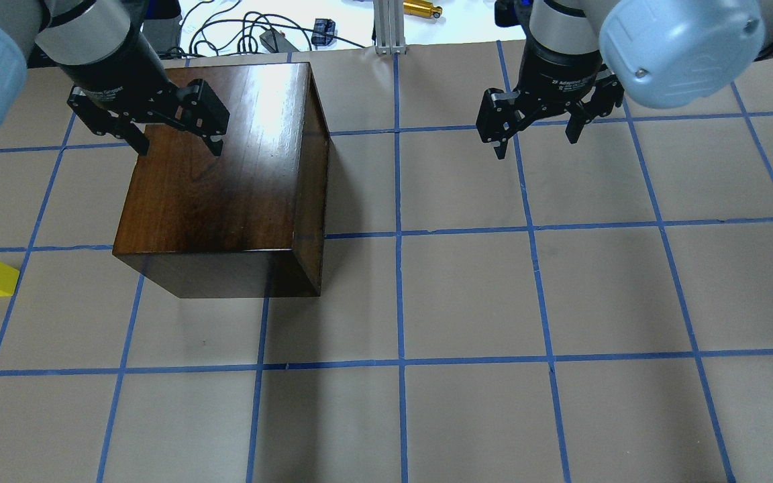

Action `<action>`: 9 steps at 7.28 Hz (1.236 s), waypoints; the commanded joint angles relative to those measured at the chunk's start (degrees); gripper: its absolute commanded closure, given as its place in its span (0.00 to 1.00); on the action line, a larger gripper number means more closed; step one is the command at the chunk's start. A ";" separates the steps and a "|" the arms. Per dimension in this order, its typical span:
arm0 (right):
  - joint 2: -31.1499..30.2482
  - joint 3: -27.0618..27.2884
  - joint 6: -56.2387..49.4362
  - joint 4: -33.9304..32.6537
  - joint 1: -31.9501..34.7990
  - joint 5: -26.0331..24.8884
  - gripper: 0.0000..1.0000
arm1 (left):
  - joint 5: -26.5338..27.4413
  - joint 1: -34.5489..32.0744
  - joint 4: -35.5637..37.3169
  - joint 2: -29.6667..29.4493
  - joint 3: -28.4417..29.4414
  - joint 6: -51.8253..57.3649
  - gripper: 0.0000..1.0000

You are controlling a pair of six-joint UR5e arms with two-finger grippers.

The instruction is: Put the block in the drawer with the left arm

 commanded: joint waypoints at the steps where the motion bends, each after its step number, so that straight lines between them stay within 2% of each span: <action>1: 0.00 0.00 0.03 0.00 0.00 -0.02 0.00 | 0.02 0.09 0.00 0.04 -0.01 -0.01 0.00; 7: 0.00 0.00 0.03 0.00 0.00 -0.02 0.00 | 0.02 0.62 0.00 0.04 0.25 0.07 0.00; 9: 0.00 0.00 0.02 0.00 0.00 -0.02 0.00 | 0.02 3.32 -0.26 0.13 0.69 0.16 0.00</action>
